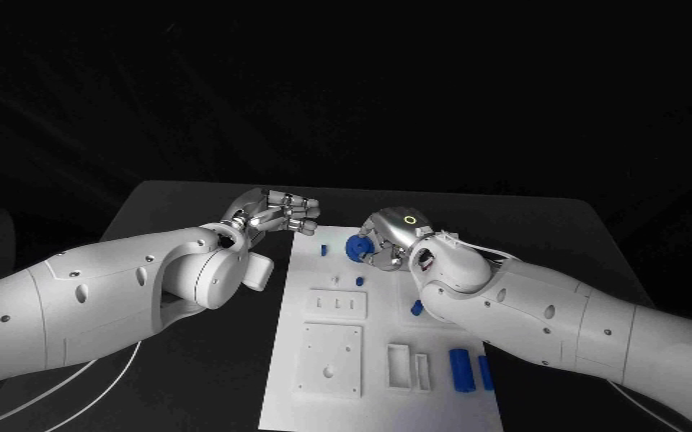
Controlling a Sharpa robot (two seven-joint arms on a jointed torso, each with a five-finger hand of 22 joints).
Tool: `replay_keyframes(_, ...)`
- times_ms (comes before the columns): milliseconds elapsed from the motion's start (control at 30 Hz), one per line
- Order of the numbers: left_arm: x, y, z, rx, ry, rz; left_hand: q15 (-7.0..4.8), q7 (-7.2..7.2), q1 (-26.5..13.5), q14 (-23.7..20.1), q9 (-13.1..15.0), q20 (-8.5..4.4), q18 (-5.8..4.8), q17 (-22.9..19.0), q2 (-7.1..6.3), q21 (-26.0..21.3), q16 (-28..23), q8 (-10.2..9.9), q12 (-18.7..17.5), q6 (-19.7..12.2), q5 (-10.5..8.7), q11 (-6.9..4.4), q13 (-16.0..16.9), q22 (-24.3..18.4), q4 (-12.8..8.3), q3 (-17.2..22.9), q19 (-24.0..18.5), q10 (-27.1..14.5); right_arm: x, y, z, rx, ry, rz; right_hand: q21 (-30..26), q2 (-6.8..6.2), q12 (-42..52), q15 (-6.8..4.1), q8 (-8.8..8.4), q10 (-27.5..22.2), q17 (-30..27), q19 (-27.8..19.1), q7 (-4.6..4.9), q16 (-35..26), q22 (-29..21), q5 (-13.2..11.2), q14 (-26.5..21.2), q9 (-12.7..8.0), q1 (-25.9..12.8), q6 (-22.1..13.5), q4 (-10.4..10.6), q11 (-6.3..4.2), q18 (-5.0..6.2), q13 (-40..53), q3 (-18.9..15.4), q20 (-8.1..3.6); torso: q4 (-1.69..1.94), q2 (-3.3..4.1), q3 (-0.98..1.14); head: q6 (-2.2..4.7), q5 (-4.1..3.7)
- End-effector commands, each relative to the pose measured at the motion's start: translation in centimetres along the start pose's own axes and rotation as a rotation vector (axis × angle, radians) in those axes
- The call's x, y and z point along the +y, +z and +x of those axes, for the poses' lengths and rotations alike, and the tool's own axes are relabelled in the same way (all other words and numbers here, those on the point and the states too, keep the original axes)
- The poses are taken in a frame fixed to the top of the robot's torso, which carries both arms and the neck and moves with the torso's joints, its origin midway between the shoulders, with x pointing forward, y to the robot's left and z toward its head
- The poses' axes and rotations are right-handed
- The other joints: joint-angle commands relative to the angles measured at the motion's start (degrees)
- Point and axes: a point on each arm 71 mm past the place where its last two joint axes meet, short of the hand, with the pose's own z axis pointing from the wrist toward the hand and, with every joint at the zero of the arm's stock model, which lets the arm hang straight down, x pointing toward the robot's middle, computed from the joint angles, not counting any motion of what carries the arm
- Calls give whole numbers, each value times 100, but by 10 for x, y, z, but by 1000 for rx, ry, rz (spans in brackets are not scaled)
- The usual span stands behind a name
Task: Assemble the parts on the task board
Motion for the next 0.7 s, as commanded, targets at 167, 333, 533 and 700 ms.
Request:
replay_keyframes(167, -2, 1, 4, 17, -1, 11, 35, -2, -1, 4, 2, -6, 112, -4, -41, 22, -27, -1, -28, -29, -3, -4, -3, 6, 4, 30, -2, -44, 6, 1, 5, 21, -27, -9, -9, -42, -41, -30, 11, 9, -21, 54, -121, -5, 438, -21, -10, 4, 14, 329, 43, -16, -52, -8, 13, -47, -9, -7, 7, -13, 19)
replay_keyframes(333, -2, 1, 4, 18, -1, 11, 35, -2, -1, 4, 2, -6, 112, -4, -41, 22, -27, -1, -28, -29, -3, -4, -3, 6, 4, 30, -2, -44, 6, 2, 6, 24, -33, 0, -10, -46, -56, -31, 10, 0, -33, 54, -113, -15, 437, -22, -13, 2, 15, 305, 42, -12, -51, -19, 21, -48, -9, -8, 5, -6, 17)
replay_keyframes(533, -2, 1, 5, 20, -1, 12, 35, -2, -1, 4, 2, -6, 112, -4, -41, 22, -27, -1, -28, -29, -3, -4, -3, 6, 4, 30, -2, -44, 7, 5, 9, 29, -37, 4, -25, -51, -75, -29, 11, -10, -45, 52, -108, -25, 434, -29, -14, 2, 14, 289, 38, -9, -51, -32, 29, -47, -6, -6, 4, 0, 20)
replay_keyframes(700, -2, 2, 5, 21, -1, 12, 35, -2, -1, 4, 2, -6, 112, -4, -41, 22, -27, -1, -28, -29, -3, -4, -3, 6, 4, 30, -2, -44, 8, 6, 11, 35, -41, 5, -42, -53, -90, -27, 11, -17, -58, 51, -104, -35, 431, -71, -17, 1, 11, 274, 38, -6, -51, -44, 30, -44, -6, -4, 3, 0, 26)
